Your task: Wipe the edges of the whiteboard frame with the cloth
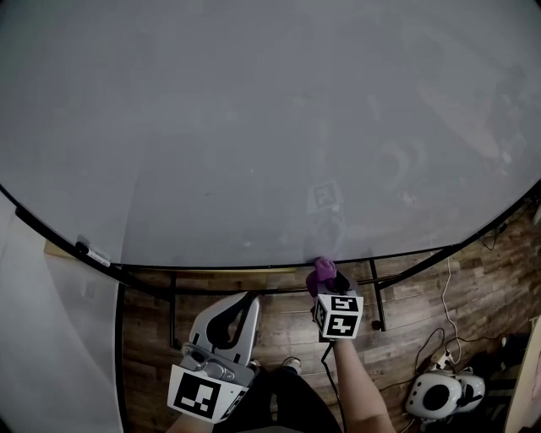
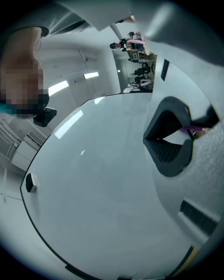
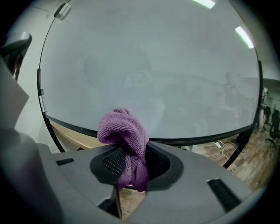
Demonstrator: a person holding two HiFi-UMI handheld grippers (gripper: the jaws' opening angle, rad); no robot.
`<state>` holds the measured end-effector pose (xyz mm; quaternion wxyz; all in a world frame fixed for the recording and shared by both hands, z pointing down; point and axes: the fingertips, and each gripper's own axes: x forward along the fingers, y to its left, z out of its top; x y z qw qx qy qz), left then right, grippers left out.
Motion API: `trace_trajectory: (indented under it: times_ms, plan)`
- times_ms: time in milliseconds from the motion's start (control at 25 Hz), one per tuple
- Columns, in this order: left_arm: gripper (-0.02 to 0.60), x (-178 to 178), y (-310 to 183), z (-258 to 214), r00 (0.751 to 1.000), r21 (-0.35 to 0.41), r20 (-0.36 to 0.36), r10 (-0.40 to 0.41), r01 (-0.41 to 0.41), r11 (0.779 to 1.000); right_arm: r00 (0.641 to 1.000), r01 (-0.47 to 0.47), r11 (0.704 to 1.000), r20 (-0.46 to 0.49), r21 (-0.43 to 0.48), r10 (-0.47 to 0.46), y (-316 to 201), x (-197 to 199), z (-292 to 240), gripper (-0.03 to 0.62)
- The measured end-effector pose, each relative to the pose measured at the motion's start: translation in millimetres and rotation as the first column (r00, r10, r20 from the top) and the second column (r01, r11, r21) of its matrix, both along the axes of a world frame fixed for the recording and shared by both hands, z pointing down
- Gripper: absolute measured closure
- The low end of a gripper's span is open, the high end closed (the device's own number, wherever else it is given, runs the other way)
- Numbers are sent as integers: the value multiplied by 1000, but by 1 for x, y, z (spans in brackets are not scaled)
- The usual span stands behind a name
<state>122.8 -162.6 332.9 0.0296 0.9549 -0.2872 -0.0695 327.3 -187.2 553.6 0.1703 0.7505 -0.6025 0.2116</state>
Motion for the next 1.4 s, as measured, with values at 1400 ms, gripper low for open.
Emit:
trace_trajectory:
  times_ms: [1400]
  plan:
    - [565, 138, 51, 4, 990, 17, 19, -140, 139, 990, 976, 215, 975, 20, 48, -216, 26, 80, 1, 482]
